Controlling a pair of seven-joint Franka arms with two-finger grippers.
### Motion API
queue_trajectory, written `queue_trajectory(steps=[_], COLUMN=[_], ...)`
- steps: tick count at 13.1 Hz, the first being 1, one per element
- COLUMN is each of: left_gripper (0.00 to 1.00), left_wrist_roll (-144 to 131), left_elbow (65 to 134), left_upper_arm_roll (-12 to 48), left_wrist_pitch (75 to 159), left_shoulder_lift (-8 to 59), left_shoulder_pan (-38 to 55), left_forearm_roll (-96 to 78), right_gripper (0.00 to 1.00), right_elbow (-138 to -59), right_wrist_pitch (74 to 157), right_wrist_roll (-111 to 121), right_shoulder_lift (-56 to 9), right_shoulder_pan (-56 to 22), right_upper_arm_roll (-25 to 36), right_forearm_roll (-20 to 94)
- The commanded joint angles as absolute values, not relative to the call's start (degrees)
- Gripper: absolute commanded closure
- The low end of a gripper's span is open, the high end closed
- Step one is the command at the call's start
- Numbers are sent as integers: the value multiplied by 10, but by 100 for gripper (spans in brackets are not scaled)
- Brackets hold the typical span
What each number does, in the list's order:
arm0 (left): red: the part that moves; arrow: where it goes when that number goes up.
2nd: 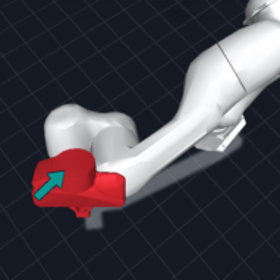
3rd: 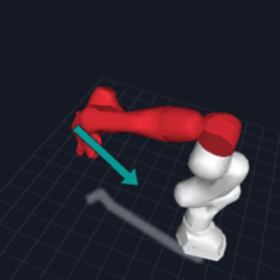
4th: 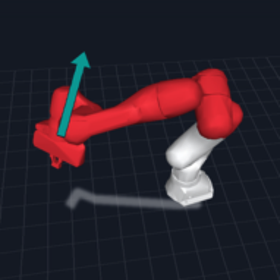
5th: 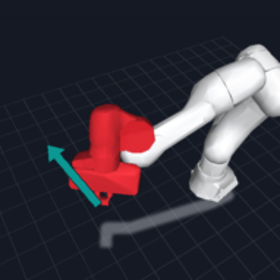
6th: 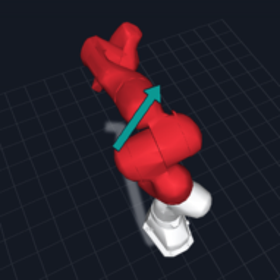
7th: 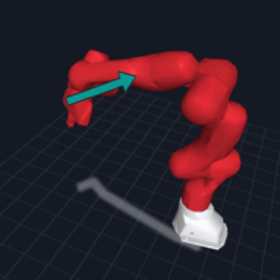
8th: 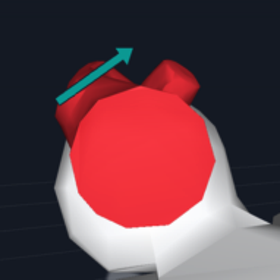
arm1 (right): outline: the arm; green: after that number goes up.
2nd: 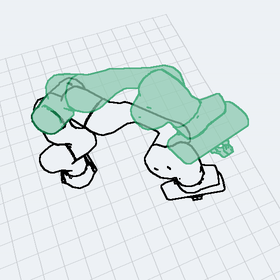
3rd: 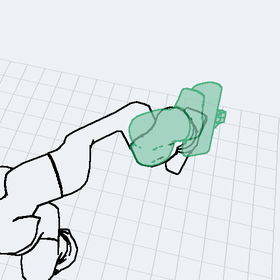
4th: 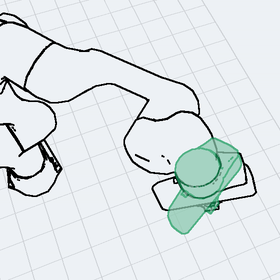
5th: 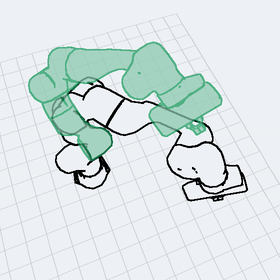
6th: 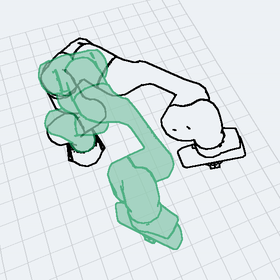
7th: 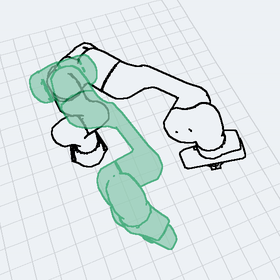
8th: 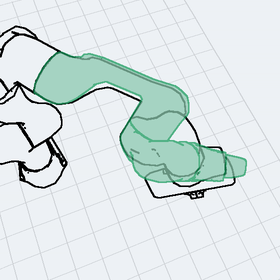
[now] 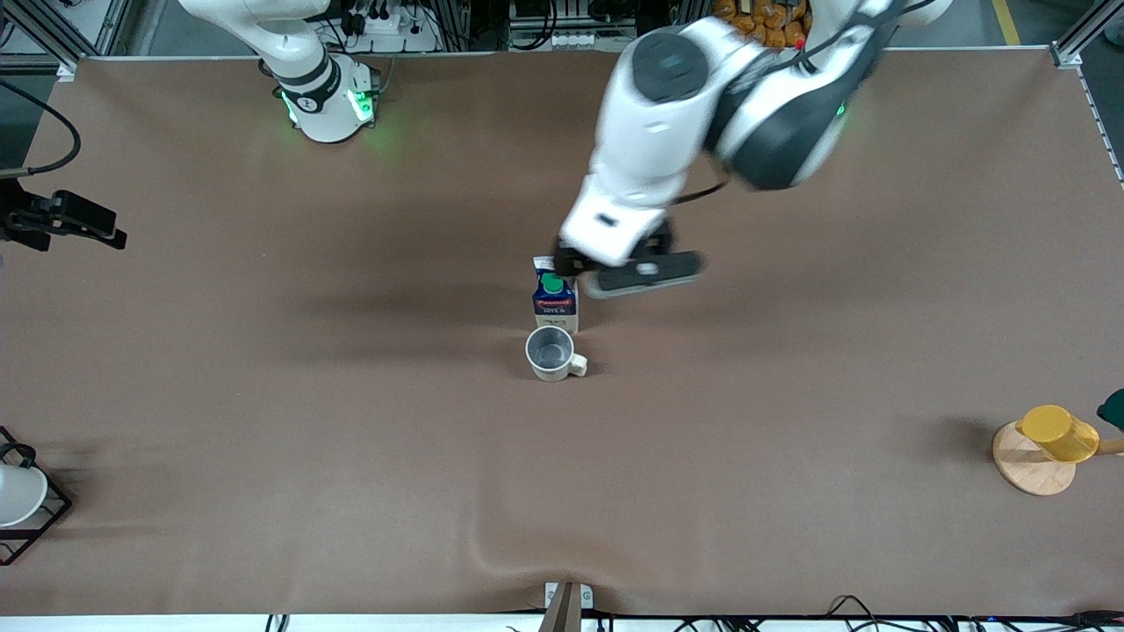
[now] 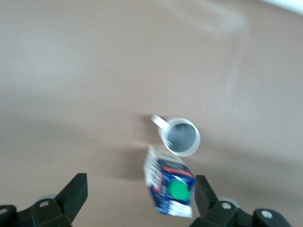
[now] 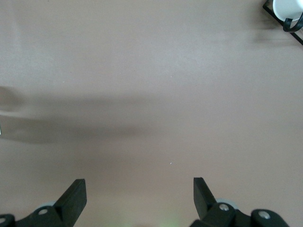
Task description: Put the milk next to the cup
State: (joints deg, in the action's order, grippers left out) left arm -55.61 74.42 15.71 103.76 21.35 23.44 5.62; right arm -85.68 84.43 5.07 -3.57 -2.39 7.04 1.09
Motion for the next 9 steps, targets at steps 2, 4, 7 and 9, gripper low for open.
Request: queue_trajectory(steps=[2,4,7,9], left_gripper=[0,0,0,0], left_wrist_roll=[-459,-385,-294,-270], left_elbow=[769,773,780,783], left_upper_arm_roll=[161,162,164,165], left_wrist_pitch=[982,965,946,937], left_shoulder_lift=[136,109,84,73], left_shoulder_pan=[117,56,-14,-40], left_forearm_roll=[63,62,61,56], right_gripper=[0,0,0,0], right_elbow=[-853,-853,-853,-847], right_wrist_pitch=[842,844,843,843], right_wrist_roll=[48,48,47,46], right_shoulder_lift=[-33,-34,-34,-34], right_shoulder_pan=[-25,-28,-26,-26], right_upper_arm_roll=[69,69,69,69], right_forearm_roll=[-1,0,-1,1])
